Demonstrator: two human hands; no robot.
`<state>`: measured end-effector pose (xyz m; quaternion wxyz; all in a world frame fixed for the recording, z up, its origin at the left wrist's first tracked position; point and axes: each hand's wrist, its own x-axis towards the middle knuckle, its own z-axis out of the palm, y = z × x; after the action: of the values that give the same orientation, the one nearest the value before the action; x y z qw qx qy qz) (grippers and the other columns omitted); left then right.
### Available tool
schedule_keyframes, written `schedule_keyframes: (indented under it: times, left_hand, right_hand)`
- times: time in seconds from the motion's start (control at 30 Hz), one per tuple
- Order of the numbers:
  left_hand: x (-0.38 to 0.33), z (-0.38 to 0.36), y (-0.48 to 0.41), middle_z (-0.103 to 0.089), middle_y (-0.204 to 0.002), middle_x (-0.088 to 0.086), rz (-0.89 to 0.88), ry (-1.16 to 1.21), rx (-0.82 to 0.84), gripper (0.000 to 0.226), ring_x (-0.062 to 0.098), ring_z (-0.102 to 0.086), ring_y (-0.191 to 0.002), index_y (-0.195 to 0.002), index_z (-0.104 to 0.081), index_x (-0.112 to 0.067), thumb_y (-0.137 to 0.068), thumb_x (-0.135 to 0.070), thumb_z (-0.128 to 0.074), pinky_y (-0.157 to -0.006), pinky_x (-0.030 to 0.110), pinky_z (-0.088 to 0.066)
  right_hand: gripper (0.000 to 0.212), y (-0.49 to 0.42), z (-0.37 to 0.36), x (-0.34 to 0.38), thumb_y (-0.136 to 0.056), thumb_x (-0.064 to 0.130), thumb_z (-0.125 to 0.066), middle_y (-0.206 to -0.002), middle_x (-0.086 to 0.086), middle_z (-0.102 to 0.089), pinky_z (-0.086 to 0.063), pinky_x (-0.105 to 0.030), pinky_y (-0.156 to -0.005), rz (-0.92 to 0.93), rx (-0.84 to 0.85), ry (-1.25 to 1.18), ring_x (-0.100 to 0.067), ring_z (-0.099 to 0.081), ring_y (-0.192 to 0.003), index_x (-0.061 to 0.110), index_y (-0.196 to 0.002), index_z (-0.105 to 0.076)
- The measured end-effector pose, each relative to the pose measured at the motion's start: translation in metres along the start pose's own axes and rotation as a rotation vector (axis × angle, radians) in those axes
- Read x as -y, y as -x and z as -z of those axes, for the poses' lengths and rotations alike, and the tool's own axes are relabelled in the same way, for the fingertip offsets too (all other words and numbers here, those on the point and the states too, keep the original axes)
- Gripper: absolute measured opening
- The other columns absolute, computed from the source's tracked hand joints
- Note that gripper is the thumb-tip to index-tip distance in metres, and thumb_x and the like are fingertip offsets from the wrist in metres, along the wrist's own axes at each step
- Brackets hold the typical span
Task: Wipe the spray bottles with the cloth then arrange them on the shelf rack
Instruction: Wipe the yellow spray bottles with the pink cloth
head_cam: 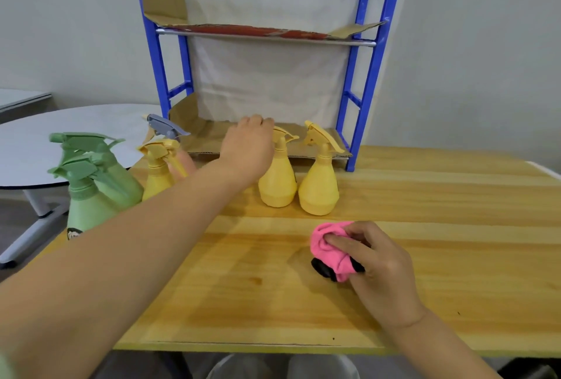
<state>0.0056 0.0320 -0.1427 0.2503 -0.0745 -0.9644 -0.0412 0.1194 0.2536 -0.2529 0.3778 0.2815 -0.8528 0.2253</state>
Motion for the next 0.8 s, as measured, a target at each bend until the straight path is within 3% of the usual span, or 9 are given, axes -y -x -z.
schedule_keyframes:
  times: [0.07,0.13,0.37,0.5,0.6,0.7,0.8]
  left_hand:
    - [0.000,0.003,0.001,-0.051,-0.120,0.013,0.018,0.065,0.017,0.035,0.033,-0.058,-0.098,-0.126,-0.047,-0.008,-0.091,-0.014,-0.050,-0.081,0.044,-0.052]
    - [0.001,0.007,0.005,-0.053,-0.113,0.011,-0.005,0.143,0.014,0.029,0.033,-0.060,-0.091,-0.120,-0.052,-0.008,-0.091,-0.011,-0.050,-0.078,0.046,-0.053]
    - [-0.001,0.039,0.038,-0.055,-0.109,0.006,-0.004,0.363,-0.056,0.030,0.024,-0.056,-0.092,-0.122,-0.056,-0.015,-0.093,-0.017,-0.049,-0.075,0.030,-0.041]
    - [-0.008,0.051,0.065,-0.058,-0.105,-0.002,-0.078,0.481,-0.034,0.029,0.009,-0.050,-0.083,-0.119,-0.061,-0.020,-0.090,-0.020,-0.056,-0.070,0.020,-0.033]
    - [-0.014,0.049,0.083,-0.056,-0.091,-0.012,-0.092,0.590,-0.011,0.029,-0.003,-0.048,-0.070,-0.116,-0.063,-0.025,-0.088,-0.019,-0.060,-0.062,0.007,-0.033]
    - [-0.018,0.050,0.095,-0.048,-0.085,-0.028,-0.113,0.666,0.000,0.031,-0.013,-0.050,-0.073,-0.116,-0.064,-0.029,-0.088,-0.016,-0.060,-0.063,-0.002,-0.032]
    - [-0.021,0.053,0.098,-0.045,-0.081,-0.027,-0.157,0.684,0.035,0.032,-0.002,-0.052,-0.078,-0.117,-0.065,-0.027,-0.089,-0.013,-0.059,-0.060,-0.001,-0.031]
  right_hand:
    - [0.053,0.002,0.002,-0.001,-0.049,-0.005,-0.087,-0.091,-0.003,-0.065,-0.053,-0.029,-0.055,-0.008,0.003,-0.002,-0.017,-0.061,-0.081,0.013,-0.097,-0.074]
    - [0.050,0.003,0.003,-0.001,-0.050,-0.004,-0.087,-0.090,-0.003,-0.065,-0.052,-0.029,-0.053,-0.008,0.000,0.000,-0.017,-0.061,-0.079,0.012,-0.096,-0.074]
    - [0.054,0.004,0.003,0.007,-0.050,-0.006,-0.085,-0.092,0.000,-0.064,-0.051,-0.030,-0.052,-0.034,-0.009,-0.043,-0.014,-0.059,-0.081,0.016,-0.098,-0.074]
    - [0.054,0.004,0.003,0.015,-0.049,-0.002,-0.085,-0.095,0.001,-0.064,-0.051,-0.027,-0.054,-0.021,-0.018,-0.060,-0.012,-0.059,-0.085,0.019,-0.098,-0.074]
    - [0.052,0.004,0.005,0.020,-0.051,0.003,-0.083,-0.096,0.004,-0.062,-0.051,-0.028,-0.053,-0.019,-0.036,-0.081,-0.011,-0.059,-0.086,0.021,-0.099,-0.073]
    - [0.047,-0.002,0.009,0.028,-0.055,0.009,-0.079,-0.099,0.007,-0.059,-0.052,-0.028,-0.053,-0.030,-0.082,-0.077,-0.008,-0.057,-0.088,0.022,-0.100,-0.072]
    - [0.040,-0.017,0.013,0.037,-0.063,0.012,-0.076,-0.100,-0.002,-0.064,-0.052,-0.030,-0.055,-0.031,-0.162,-0.035,-0.014,-0.059,-0.089,0.018,-0.102,-0.072]
